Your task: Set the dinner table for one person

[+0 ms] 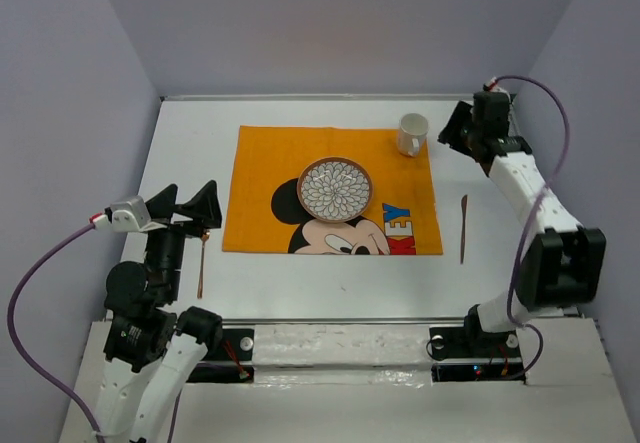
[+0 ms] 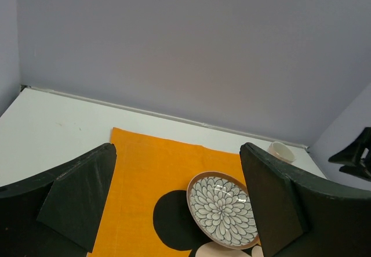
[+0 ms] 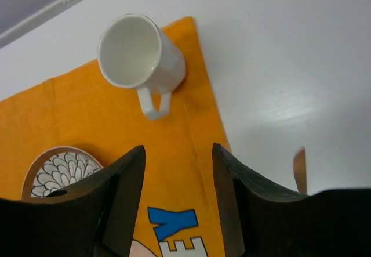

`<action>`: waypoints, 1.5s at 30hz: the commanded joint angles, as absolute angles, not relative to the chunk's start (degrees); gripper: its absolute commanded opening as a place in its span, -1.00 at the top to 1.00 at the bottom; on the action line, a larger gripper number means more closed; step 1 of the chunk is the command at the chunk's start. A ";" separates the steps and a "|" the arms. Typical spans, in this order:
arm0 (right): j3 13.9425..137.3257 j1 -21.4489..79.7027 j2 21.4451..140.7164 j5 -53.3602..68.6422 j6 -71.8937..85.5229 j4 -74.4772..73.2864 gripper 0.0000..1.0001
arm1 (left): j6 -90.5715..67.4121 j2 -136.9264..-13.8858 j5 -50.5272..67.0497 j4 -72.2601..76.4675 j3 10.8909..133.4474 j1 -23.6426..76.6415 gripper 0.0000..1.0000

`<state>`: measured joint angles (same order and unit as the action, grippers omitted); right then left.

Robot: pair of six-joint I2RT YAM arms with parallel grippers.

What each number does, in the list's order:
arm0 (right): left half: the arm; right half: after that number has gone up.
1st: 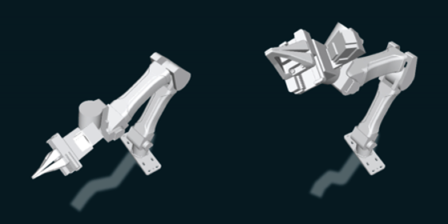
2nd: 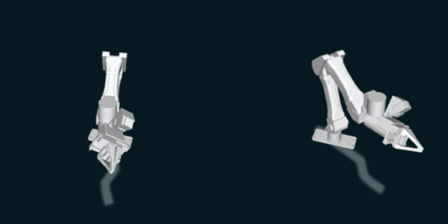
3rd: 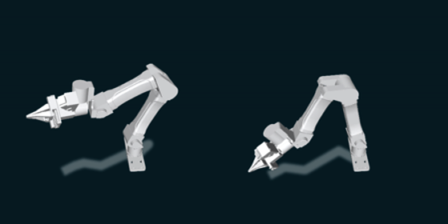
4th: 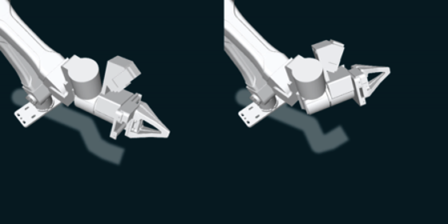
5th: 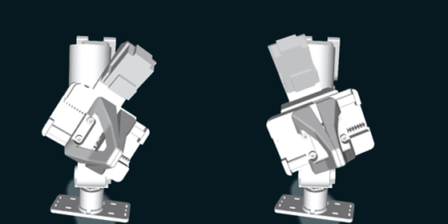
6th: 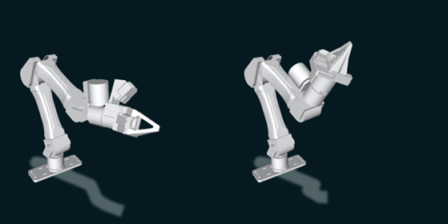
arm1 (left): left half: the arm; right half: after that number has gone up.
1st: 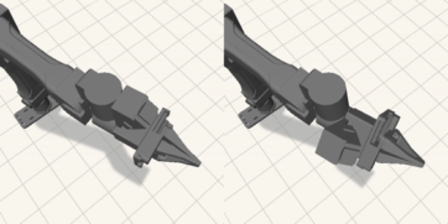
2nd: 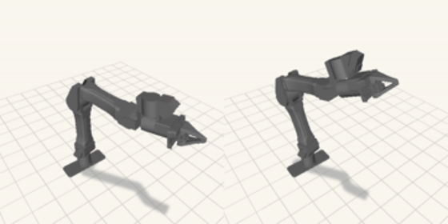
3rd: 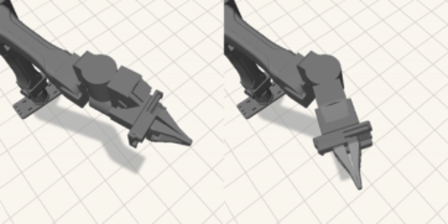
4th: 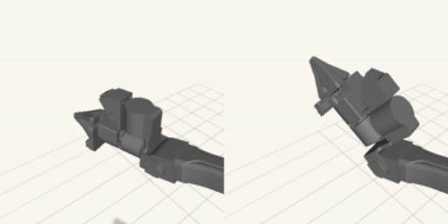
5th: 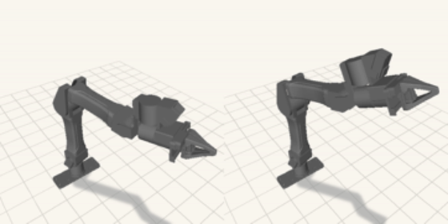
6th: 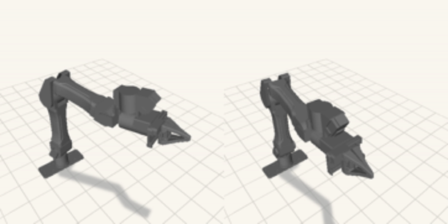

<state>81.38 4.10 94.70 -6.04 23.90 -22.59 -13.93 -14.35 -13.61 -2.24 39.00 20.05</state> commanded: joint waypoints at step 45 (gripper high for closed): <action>54.40 14.91 66.97 -8.88 23.12 -27.87 1.00 | -11.69 -10.19 -17.75 -1.49 39.64 27.86 -0.98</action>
<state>49.65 6.42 68.75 -8.67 26.41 -30.20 -12.47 -7.31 -17.65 -3.11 39.00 28.14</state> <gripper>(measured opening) 0.044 0.989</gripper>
